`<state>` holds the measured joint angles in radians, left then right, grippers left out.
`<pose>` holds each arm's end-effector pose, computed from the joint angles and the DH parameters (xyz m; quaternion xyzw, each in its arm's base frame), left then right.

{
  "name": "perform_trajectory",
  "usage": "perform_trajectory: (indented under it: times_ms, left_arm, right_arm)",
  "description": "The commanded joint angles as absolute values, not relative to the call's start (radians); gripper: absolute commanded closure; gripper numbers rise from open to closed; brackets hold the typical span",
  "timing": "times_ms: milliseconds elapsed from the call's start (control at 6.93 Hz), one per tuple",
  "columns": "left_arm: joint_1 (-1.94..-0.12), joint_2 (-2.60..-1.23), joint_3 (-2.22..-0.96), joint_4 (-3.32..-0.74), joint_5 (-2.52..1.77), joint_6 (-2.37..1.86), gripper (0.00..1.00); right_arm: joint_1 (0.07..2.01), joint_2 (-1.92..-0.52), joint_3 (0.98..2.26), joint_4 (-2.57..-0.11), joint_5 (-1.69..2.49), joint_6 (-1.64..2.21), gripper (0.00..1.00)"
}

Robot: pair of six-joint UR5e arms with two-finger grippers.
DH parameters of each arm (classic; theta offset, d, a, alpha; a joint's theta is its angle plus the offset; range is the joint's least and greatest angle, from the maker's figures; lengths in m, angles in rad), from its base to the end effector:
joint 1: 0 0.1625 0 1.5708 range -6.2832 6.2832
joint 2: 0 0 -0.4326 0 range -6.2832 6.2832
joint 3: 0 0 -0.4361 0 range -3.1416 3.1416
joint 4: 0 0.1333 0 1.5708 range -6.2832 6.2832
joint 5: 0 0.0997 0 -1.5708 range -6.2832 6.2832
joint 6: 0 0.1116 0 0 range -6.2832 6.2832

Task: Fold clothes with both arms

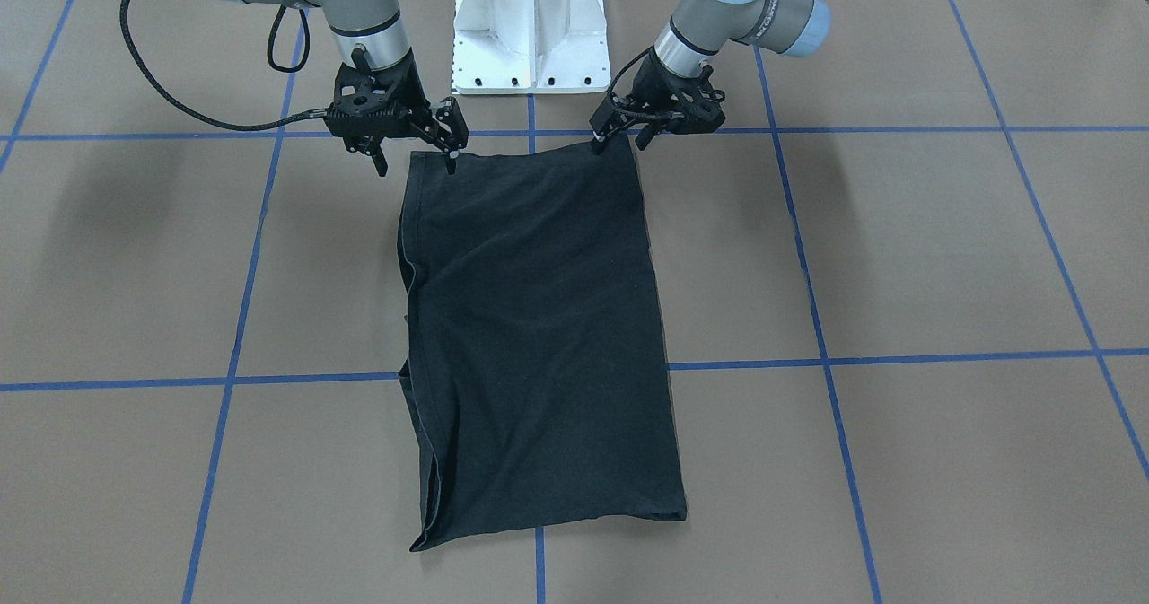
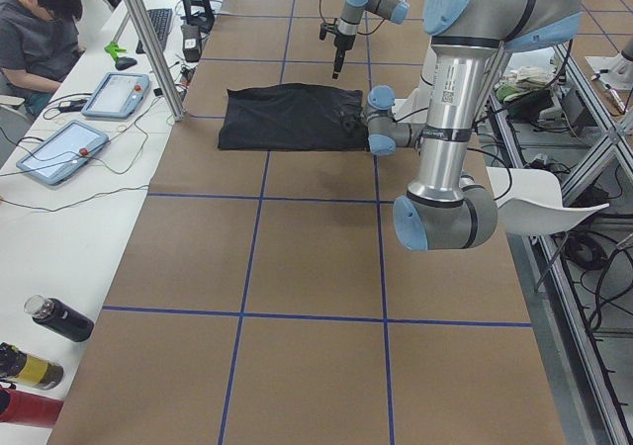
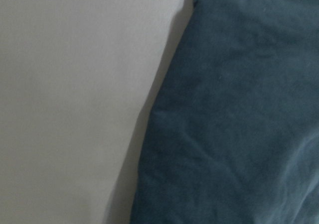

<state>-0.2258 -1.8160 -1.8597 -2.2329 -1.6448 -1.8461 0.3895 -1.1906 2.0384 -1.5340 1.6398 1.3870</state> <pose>0.5767 -0.2608 0.3081 -0.0445 0.5618 -0.1846 0.8052 -0.5059 -0.3434 0.2306 0.0910 -0.4191 0.0780 0.9000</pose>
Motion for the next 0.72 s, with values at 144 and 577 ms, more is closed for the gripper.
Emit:
perform_trajectory:
  times_ms: [144, 577]
  left_arm:
    - [-0.222, -1.819, -1.858, -2.232, -1.647, -1.845, 0.64]
    - [-0.239, -1.818, -1.856, -2.232, -1.647, -1.841, 0.85]
  right_arm:
    - [0.39, -1.192, 2.054, -1.534, 1.643, 1.387, 0.0]
    - [0.39, -1.195, 2.049, -1.534, 1.643, 1.381, 0.0]
